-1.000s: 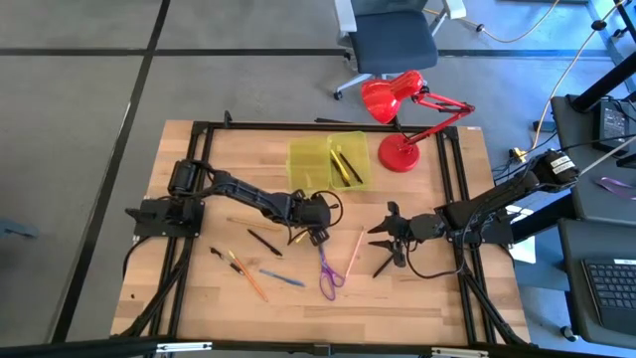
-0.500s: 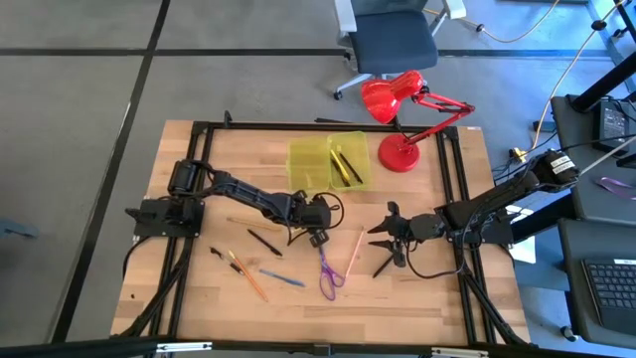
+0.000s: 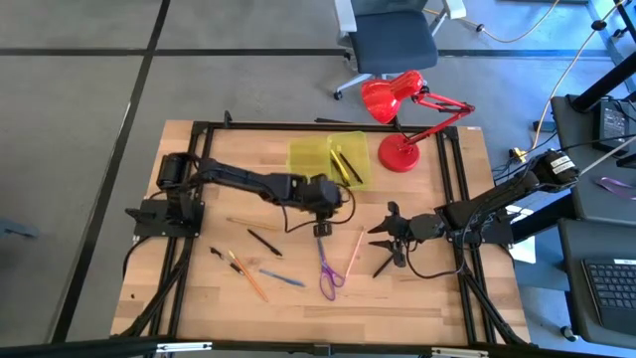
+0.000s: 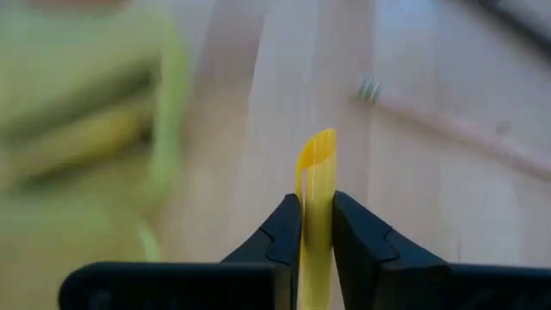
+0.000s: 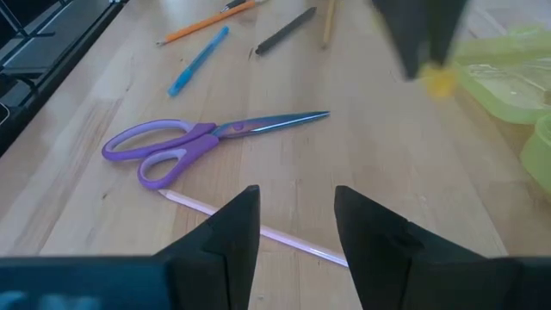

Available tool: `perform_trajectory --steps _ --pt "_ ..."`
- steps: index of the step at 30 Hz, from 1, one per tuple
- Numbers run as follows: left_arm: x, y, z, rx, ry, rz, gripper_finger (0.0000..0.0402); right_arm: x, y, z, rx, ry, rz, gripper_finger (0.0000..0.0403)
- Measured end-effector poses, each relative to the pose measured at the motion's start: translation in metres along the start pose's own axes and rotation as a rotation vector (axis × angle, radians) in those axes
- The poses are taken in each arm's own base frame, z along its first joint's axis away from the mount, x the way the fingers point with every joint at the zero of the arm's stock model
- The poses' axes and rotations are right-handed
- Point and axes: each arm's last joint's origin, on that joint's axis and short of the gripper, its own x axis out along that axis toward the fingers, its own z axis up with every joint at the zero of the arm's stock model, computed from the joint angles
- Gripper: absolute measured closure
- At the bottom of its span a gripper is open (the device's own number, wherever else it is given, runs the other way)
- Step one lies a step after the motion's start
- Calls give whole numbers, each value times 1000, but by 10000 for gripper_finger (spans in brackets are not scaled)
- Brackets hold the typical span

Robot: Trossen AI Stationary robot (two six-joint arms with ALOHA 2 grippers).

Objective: Pick & place school supplies into a supply box
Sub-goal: Put the yellow pen into the yellow supply box

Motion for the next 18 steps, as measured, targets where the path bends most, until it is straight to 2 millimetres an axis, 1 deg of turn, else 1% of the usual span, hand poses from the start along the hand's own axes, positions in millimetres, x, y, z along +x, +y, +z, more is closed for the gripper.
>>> perform_trajectory --steps 3,6,9,11,14,18 --pt "-6 16 16 164 -47 20 365 0 0 0 0 0 0 247" --pt "-10 34 27 384 -78 37 363 0 0 0 -1 2 0 247" --pt "-7 53 31 532 -123 14 365 0 0 0 -1 4 -1 247" --pt "-3 68 30 566 -146 -23 365 0 0 -1 -2 9 -2 247" --pt "4 93 31 574 -224 -51 364 0 0 -1 -4 16 -4 247" --pt "13 114 31 601 -245 -97 364 0 -1 -3 -7 27 -6 247"
